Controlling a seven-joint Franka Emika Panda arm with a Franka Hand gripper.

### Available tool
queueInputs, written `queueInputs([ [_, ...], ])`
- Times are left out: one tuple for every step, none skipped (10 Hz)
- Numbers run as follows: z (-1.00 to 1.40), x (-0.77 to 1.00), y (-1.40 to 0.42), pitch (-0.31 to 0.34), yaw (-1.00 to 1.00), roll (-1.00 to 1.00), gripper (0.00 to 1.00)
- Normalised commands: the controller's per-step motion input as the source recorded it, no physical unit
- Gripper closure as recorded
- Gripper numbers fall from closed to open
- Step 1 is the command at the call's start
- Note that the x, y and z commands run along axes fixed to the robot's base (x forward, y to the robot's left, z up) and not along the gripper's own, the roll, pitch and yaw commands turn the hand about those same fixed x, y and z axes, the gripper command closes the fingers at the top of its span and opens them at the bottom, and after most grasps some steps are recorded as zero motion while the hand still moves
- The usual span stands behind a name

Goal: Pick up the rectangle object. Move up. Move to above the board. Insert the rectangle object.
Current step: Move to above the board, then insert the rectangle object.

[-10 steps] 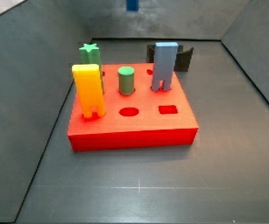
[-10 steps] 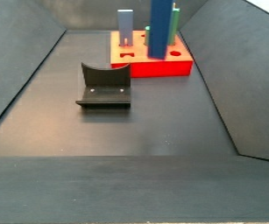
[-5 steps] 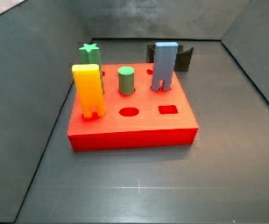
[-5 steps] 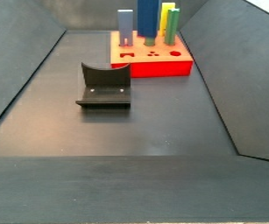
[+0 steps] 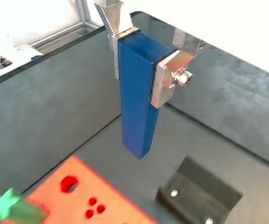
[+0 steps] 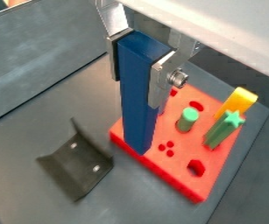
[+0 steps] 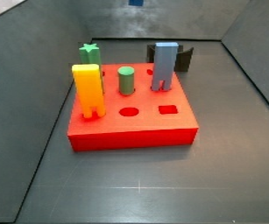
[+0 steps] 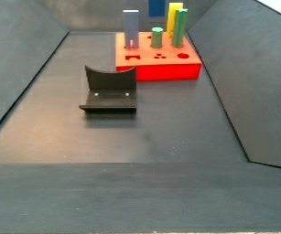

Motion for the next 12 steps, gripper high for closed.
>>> queueInputs([
  [0.05,-0.07,-1.00,-0.010,0.03,0.05,1.00],
  [0.05,-0.08,-1.00,-0.001,0.01,0.04,1.00],
  [0.06,-0.07,-1.00,0.003,0.01,0.03,1.00],
  [0.06,-0.07,-1.00,0.008,0.01,0.01,1.00],
  [0.07,-0.06,-1.00,0.017,0.01,0.01,1.00],
  [0.07,-0.05,-1.00,0.028,0.01,0.01,1.00],
  [0.07,-0.02,-0.98,0.049,0.01,0.00,1.00],
  [0.05,0.02,-0.69,0.064,0.00,0.00,1.00],
  [0.03,0.05,-0.34,0.084,0.01,0.00,1.00],
  [0.03,0.04,-0.17,0.089,0.01,0.01,1.00],
  [-0.08,0.66,-0.09,-0.044,0.16,0.03,1.00],
  [-0.09,0.85,-0.11,-0.037,0.14,0.03,1.00],
])
